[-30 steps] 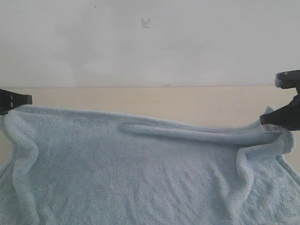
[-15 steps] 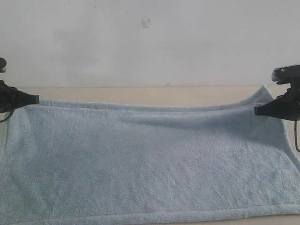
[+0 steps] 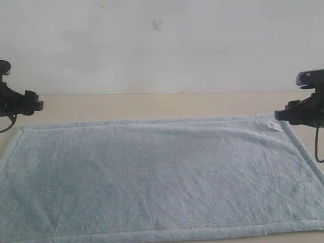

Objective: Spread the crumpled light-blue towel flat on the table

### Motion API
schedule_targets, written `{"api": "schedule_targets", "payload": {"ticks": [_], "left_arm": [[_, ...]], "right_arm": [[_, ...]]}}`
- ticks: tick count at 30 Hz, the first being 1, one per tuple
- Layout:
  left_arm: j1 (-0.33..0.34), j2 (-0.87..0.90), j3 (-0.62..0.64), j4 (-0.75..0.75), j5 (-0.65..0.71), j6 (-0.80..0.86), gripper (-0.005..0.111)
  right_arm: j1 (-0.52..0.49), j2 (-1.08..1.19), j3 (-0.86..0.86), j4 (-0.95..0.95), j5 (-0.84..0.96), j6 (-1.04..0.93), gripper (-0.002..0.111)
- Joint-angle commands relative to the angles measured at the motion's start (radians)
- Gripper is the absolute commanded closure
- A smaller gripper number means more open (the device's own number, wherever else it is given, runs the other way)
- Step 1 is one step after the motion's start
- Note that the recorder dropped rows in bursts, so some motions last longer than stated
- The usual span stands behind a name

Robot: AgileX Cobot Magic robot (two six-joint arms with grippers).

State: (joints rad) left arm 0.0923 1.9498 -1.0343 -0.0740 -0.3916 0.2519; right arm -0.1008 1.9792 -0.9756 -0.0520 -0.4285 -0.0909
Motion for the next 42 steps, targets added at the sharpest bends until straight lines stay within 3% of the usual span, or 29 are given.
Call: {"api": "schedule_targets", "payload": {"ticks": [1, 3, 5, 7, 8, 10, 13, 16, 22, 29, 38, 42], "left_arm": [[0.003, -0.095, -0.007, -0.052, 0.050, 0.005, 0.034], [0.003, -0.149, -0.007, -0.071, 0.137, -0.009, 0.047], [0.001, -0.196, -0.007, -0.097, 0.280, -0.073, 0.073], [0.001, -0.225, -0.007, -0.097, 0.447, -0.114, 0.101], [0.001, -0.236, -0.007, -0.094, 0.534, -0.112, 0.102], [0.001, -0.249, -0.007, -0.094, 0.699, -0.109, 0.103], [-0.001, -0.270, 0.023, -0.104, 0.876, -0.109, 0.103], [-0.013, -0.310, 0.096, -0.106, 0.935, -0.101, 0.103], [-0.023, -0.364, 0.256, -0.133, 0.878, -0.101, 0.103], [-0.023, -0.371, 0.268, -0.307, 0.823, -0.101, 0.103], [-0.023, -0.371, 0.268, -0.771, 0.812, 0.351, 0.103], [-0.023, -0.371, 0.268, -0.867, 0.814, 0.436, 0.103]], "right_arm": [[-0.010, -0.109, -0.004, 0.002, 0.080, 0.038, 0.050], [-0.010, -0.163, -0.004, 0.014, 0.189, 0.101, 0.050], [-0.010, -0.200, -0.004, 0.016, 0.300, 0.167, 0.054], [-0.010, -0.219, -0.004, 0.016, 0.474, 0.181, 0.070], [-0.010, -0.225, -0.004, 0.016, 0.558, 0.174, 0.079], [-0.010, -0.225, 0.000, 0.016, 0.748, 0.165, 0.109], [-0.008, -0.233, 0.049, 0.052, 0.867, 0.167, 0.107], [-0.008, -0.255, 0.125, 0.097, 0.889, 0.163, 0.107], [-0.008, -0.285, 0.215, 0.101, 0.868, 0.163, 0.107], [-0.008, -0.271, 0.218, 0.124, 0.827, 0.115, 0.107], [-0.008, -0.166, 0.218, 0.131, 0.777, 0.091, 0.107], [-0.008, -0.164, 0.218, 0.092, 0.797, 0.091, 0.107]]}}
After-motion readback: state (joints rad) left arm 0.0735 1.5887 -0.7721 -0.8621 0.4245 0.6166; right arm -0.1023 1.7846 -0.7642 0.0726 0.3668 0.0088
